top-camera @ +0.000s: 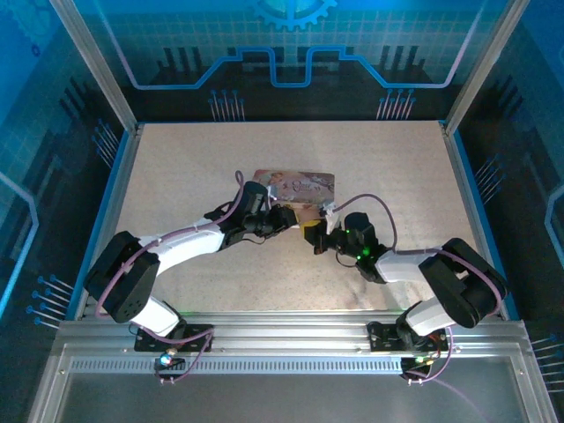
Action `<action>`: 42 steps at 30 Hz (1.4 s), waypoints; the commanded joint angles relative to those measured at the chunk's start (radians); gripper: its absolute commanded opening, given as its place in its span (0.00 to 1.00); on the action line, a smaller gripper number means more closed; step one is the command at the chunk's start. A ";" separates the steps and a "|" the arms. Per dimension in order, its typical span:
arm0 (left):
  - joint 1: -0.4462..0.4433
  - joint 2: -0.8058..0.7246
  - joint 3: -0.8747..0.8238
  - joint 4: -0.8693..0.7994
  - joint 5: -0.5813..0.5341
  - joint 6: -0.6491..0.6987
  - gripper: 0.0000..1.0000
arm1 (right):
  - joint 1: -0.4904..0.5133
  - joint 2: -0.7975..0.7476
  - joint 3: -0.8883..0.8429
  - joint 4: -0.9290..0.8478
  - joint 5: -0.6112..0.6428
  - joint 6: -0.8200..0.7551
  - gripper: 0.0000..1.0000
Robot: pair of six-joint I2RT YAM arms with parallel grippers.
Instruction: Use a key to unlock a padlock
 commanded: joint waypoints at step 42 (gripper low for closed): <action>-0.023 0.069 -0.107 0.239 0.045 -0.067 0.36 | 0.107 0.140 -0.009 0.212 0.046 0.263 0.00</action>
